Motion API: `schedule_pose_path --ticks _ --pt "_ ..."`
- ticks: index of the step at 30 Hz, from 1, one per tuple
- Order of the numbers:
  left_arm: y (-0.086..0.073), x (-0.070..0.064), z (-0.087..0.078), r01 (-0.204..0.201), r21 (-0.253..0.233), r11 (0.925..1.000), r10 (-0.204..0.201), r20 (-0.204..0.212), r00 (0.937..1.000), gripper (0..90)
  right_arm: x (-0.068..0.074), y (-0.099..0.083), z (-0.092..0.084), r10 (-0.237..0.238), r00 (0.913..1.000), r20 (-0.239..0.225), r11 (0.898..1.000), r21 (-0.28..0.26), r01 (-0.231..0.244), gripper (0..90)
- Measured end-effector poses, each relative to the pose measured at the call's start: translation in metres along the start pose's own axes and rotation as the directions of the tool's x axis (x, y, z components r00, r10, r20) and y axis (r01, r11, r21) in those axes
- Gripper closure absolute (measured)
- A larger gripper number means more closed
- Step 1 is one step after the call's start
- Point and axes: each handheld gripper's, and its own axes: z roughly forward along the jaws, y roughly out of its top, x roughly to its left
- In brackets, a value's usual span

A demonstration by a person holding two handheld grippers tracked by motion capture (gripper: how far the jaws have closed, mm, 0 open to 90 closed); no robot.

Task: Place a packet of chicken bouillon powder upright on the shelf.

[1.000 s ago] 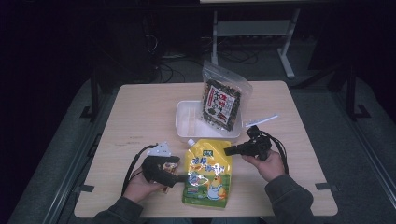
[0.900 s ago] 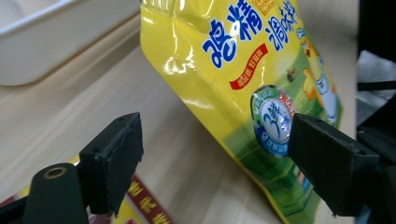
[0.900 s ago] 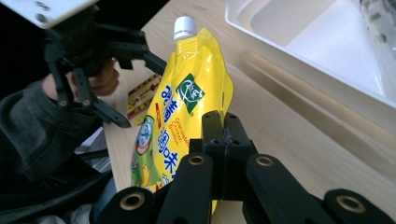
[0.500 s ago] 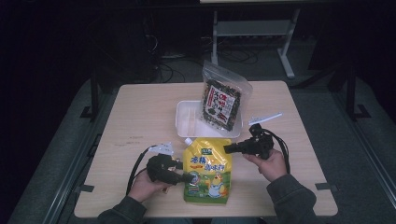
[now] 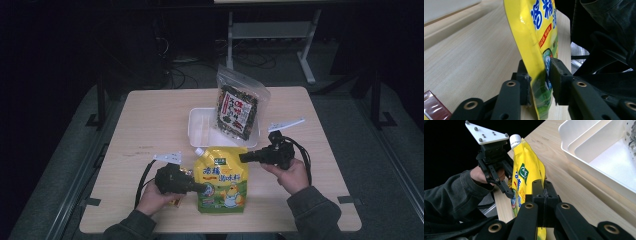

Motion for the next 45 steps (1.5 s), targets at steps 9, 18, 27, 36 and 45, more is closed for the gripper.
schedule_pose_path --ticks 9,18,27,36,45 --pt "0.002 -0.003 -0.007 -0.031 -0.034 0.9989 0.031 -0.002 0.9995 81.6 0.010 0.007 -0.005 -0.048 0.9988 -0.012 0.999 0.003 0.048 90.0" --pt "0.003 -0.009 -0.008 -0.088 -0.026 0.9958 0.088 -0.009 0.9961 82.7 0.016 0.021 -0.008 -0.108 0.9934 -0.039 0.992 0.065 0.110 73.4" --pt "0.006 -0.013 -0.008 -0.114 -0.017 0.9933 0.114 -0.010 0.9934 82.8 0.026 0.052 0.001 -0.163 0.9859 -0.037 0.970 0.179 0.167 62.7" --pt "0.007 -0.014 -0.007 -0.121 -0.017 0.9926 0.120 -0.003 0.9927 82.8 0.036 0.075 0.028 -0.214 0.9703 -0.114 0.909 0.340 0.240 70.1" --pt "0.007 -0.013 -0.008 -0.118 -0.020 0.9928 0.118 -0.007 0.9930 82.6 0.036 0.076 0.034 -0.189 0.9696 -0.155 0.897 0.374 0.235 85.3"
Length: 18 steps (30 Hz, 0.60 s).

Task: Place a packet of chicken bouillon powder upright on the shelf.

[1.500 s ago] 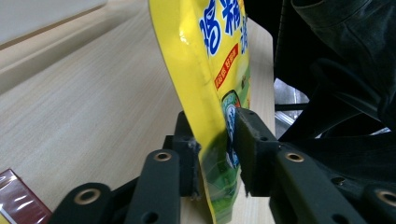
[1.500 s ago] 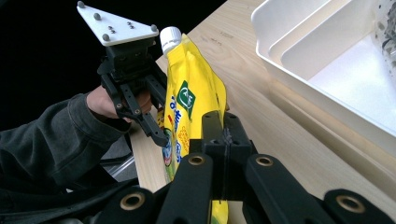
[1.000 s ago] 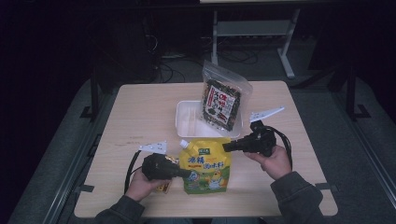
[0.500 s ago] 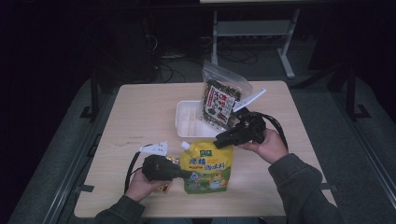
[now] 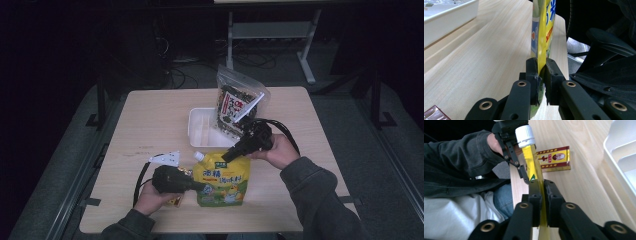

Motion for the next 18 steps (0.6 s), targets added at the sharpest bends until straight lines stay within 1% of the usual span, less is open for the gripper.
schedule_pose_path --ticks 2,4,5,7,8,9,11,13,14,15,16,17,18 --pt "0.000 0.000 0.000 -0.001 0.001 1.0000 0.001 -0.003 1.0000 82.2 0.001 0.000 -0.001 0.016 0.9999 -0.003 1.000 0.007 -0.016 86.1" --pt "0.000 0.000 0.000 -0.004 0.004 1.0000 0.004 -0.007 1.0000 81.7 0.002 0.000 -0.001 0.017 0.9999 0.000 1.000 0.015 -0.017 86.8" --pt "0.000 0.000 -0.001 -0.002 0.002 1.0000 0.002 -0.013 0.9999 80.4 0.004 0.001 0.000 0.027 0.9996 -0.011 0.999 0.021 -0.027 87.7" --pt "0.000 0.000 -0.001 -0.001 -0.002 1.0000 0.001 -0.013 0.9999 79.8 0.006 0.001 0.000 0.027 0.9995 -0.012 0.999 0.020 -0.027 88.1" --pt "0.001 -0.001 -0.001 -0.001 -0.006 1.0000 0.001 -0.019 0.9998 78.1 0.007 0.001 -0.001 0.032 0.9994 -0.015 0.999 0.020 -0.031 89.1" --pt "0.001 -0.001 -0.002 -0.002 -0.007 1.0000 0.002 -0.025 0.9997 75.2 0.008 0.001 -0.002 0.038 0.9989 -0.027 0.999 0.015 -0.037 89.4" --pt "0.002 -0.002 -0.003 -0.008 -0.008 0.9999 0.008 -0.038 0.9992 74.5 0.009 0.001 -0.002 0.040 0.9989 -0.024 0.999 0.013 -0.040 89.5" --pt "0.001 -0.001 -0.006 -0.006 -0.006 1.0000 0.005 -0.060 0.9982 67.4 0.011 0.001 -0.003 0.043 0.9984 -0.036 0.999 0.010 -0.043 89.8" --pt "0.001 -0.001 -0.006 -0.006 -0.006 1.0000 0.005 -0.060 0.9982 65.8 0.011 0.001 -0.003 0.043 0.9984 -0.036 0.999 0.010 -0.043 89.8" --pt "0.002 -0.001 -0.009 -0.004 -0.016 0.9999 0.002 -0.082 0.9966 61.7 0.013 0.001 -0.003 0.048 0.9978 -0.046 0.999 0.004 -0.048 89.9" --pt "0.002 -0.001 -0.009 -0.004 -0.016 0.9999 0.002 -0.082 0.9966 58.4 0.013 0.001 -0.003 0.048 0.9978 -0.046 0.999 0.004 -0.048 89.9" --pt "0.001 -0.001 -0.011 -0.006 -0.020 0.9998 0.004 -0.101 0.9948 58.4 0.013 0.001 -0.004 0.047 0.9977 -0.049 0.999 -0.004 -0.048 89.9" --pt "0.000 -0.001 -0.013 -0.006 -0.023 0.9997 0.003 -0.101 0.9949 56.6 0.014 0.001 -0.005 0.053 0.9968 -0.060 0.998 -0.017 -0.054 90.0"
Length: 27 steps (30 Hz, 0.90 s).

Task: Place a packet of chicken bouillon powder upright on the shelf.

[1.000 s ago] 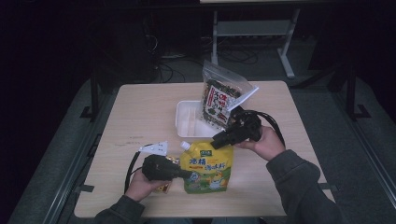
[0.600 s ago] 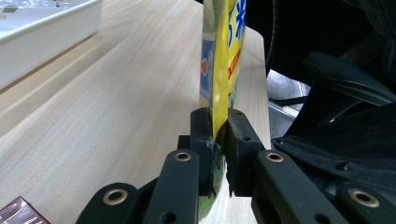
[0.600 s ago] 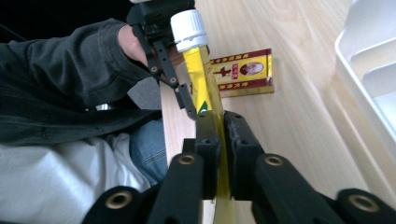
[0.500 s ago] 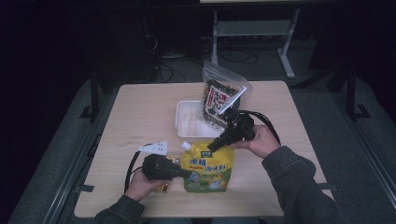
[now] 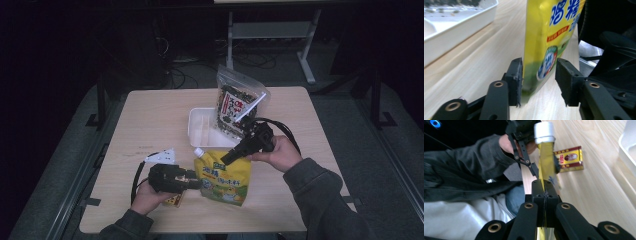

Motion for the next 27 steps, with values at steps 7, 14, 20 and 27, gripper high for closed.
schedule_pose_path --ticks 7,14,20,27 --pt "-0.004 0.002 -0.020 0.006 -0.009 0.9999 -0.007 -0.100 0.9950 49.3 0.005 0.004 -0.010 0.047 0.9989 0.005 0.997 -0.057 -0.047 90.0" --pt "-0.007 0.004 -0.029 0.011 0.013 0.9999 -0.008 -0.176 0.9843 43.8 0.002 0.003 -0.021 0.113 0.9936 -0.001 0.981 -0.157 -0.112 90.0" --pt "-0.010 0.008 -0.034 0.023 0.021 0.9995 -0.018 -0.219 0.9755 40.6 0.001 0.008 -0.030 0.154 0.9879 0.017 0.959 -0.243 -0.146 90.0" --pt "-0.013 0.010 -0.035 0.036 0.032 0.9989 -0.027 -0.249 0.9680 36.5 -0.001 0.017 -0.036 0.188 0.9812 0.042 0.932 -0.322 -0.165 90.0"
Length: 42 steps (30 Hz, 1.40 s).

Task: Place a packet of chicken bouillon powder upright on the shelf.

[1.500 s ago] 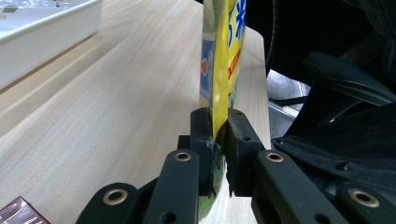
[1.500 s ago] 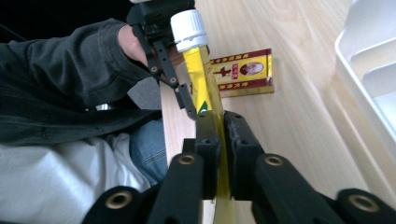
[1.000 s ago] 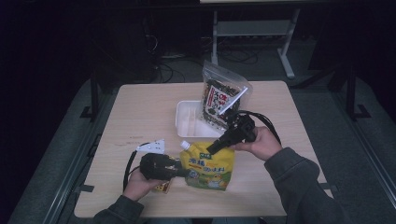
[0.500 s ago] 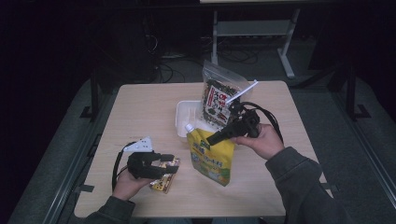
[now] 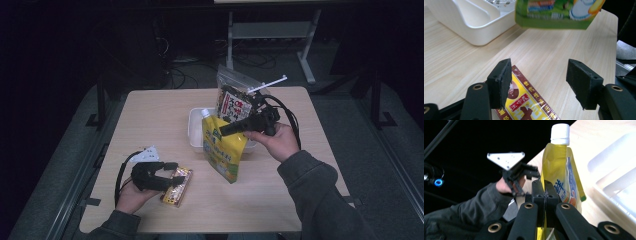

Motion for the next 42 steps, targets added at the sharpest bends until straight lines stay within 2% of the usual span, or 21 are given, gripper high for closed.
schedule_pose_path --ticks 2,6,8,14,18,23,26,33,36,38,41,42 --pt "-0.001 0.000 0.000 0.004 0.001 1.0000 -0.004 -0.012 0.9999 33.6 0.000 0.006 -0.001 0.010 0.9999 0.001 0.999 -0.036 -0.010 90.0" --pt "-0.002 0.001 0.000 0.009 0.014 0.9999 -0.009 -0.033 0.9994 30.4 -0.002 0.010 0.000 0.026 0.9996 0.011 0.998 -0.065 -0.025 90.0" --pt "-0.003 0.001 0.000 0.005 0.028 0.9996 -0.003 -0.051 0.9987 29.1 -0.004 0.014 0.001 0.043 0.9990 0.011 0.995 -0.087 -0.042 90.0" --pt "-0.007 0.001 -0.001 0.014 0.035 0.9993 -0.012 -0.072 0.9974 24.5 -0.009 0.025 0.006 0.072 0.9971 0.024 0.987 -0.145 -0.068 90.0" --pt "-0.008 0.002 -0.001 0.020 0.035 0.9992 -0.017 -0.082 0.9965 22.7 -0.013 0.032 0.010 0.089 0.9943 0.058 0.982 -0.171 -0.078 90.0" --pt "-0.011 0.001 -0.001 0.025 0.040 0.9989 -0.022 -0.088 0.9959 21.8 -0.015 0.039 0.012 0.098 0.9928 0.070 0.976 -0.199 -0.082 90.0" --pt "-0.012 0.002 -0.002 0.028 0.042 0.9987 -0.024 -0.093 0.9953 21.3 -0.017 0.044 0.015 0.114 0.9910 0.069 0.969 -0.228 -0.096 89.9" --pt "-0.014 0.003 -0.004 0.028 0.044 0.9986 -0.023 -0.107 0.9940 20.4 -0.019 0.057 0.026 0.135 0.9842 0.115 0.961 -0.255 -0.102 90.0" --pt "-0.014 0.003 -0.006 0.033 0.035 0.9989 -0.029 -0.110 0.9936 20.2 -0.021 0.064 0.033 0.148 0.9806 0.128 0.953 -0.285 -0.106 90.0" --pt "-0.015 0.004 -0.007 0.034 0.033 0.9989 -0.030 -0.109 0.9936 20.2 -0.021 0.067 0.036 0.150 0.9786 0.141 0.951 -0.292 -0.104 89.9" --pt "-0.015 0.005 -0.007 0.034 0.034 0.9988 -0.030 -0.108 0.9937 20.2 -0.023 0.070 0.040 0.159 0.9779 0.136 0.946 -0.304 -0.111 89.9" --pt "-0.015 0.005 -0.007 0.035 0.034 0.9988 -0.031 -0.107 0.9937 20.2 -0.023 0.072 0.041 0.163 0.9749 0.151 0.946 -0.305 -0.111 89.9"
